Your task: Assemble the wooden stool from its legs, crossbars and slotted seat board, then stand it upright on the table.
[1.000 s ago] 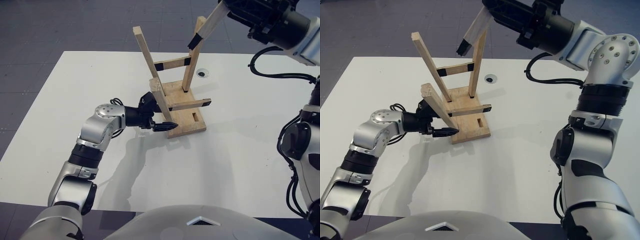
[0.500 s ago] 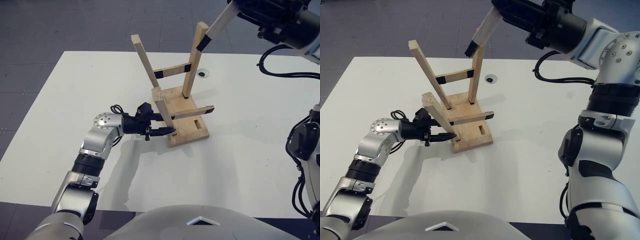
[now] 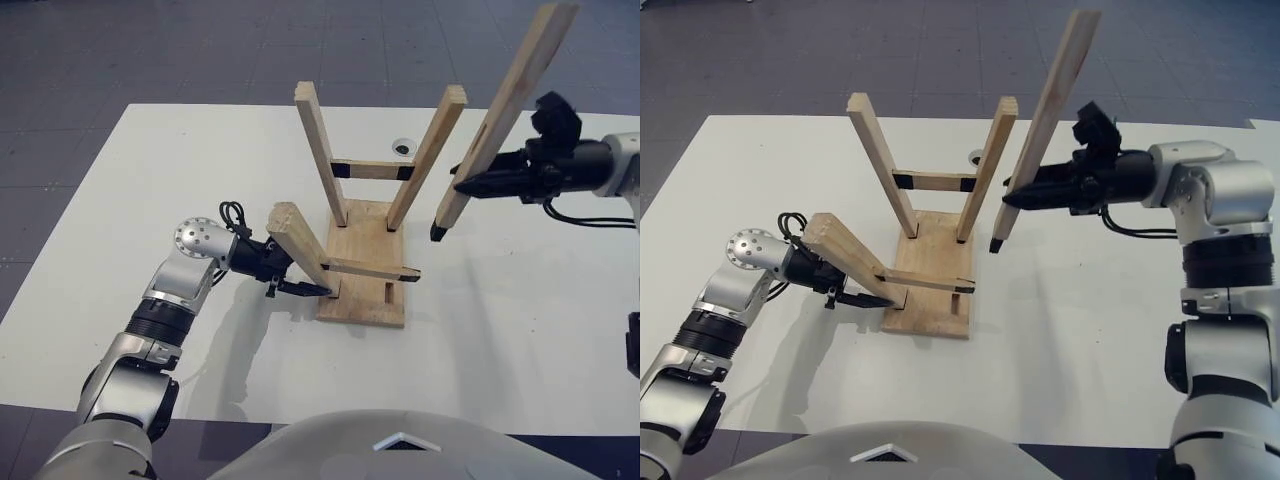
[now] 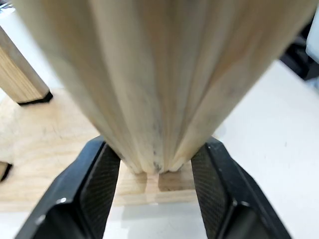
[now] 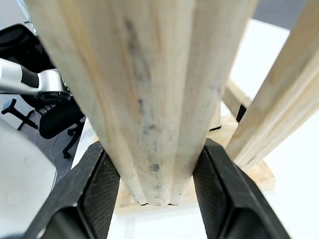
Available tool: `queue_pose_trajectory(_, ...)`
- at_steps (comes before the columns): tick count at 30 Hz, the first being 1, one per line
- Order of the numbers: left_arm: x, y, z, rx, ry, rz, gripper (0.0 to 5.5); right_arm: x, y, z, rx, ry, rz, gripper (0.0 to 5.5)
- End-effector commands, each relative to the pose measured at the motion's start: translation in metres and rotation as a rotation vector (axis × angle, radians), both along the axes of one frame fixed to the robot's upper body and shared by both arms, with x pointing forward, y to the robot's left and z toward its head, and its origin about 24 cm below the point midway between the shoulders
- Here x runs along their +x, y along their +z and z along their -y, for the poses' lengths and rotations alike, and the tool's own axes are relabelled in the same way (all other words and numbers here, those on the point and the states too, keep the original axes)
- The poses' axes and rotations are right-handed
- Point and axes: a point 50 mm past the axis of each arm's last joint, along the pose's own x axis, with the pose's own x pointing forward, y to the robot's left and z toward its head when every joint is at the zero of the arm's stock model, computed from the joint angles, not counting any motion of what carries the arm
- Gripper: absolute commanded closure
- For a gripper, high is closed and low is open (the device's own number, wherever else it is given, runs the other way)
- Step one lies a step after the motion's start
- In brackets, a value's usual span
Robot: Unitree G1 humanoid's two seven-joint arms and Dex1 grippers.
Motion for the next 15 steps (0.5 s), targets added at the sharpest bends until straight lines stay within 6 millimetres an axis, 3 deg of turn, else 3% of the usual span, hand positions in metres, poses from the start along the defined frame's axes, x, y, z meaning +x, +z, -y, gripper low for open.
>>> queue_pose_trajectory(1,-0.006,-0.013,-0.005,0.047,0.001,0.008,3.24,-0.022,-0.017,-0.004,-0.078,0.073,0.01,3.46)
queue_pose_trajectory(9,-0.005,-0.013,-0.007,0.015,0.067,0.063,3.24,-0.054,-0.062,-0.012,-0.121,0.082,0.171,3.46)
queue_pose_trajectory(15,-0.003,-0.017,-0.008,0.007,0.128,0.074,3.24,-0.072,-0.083,-0.014,0.042,0.059,0.321,3.46)
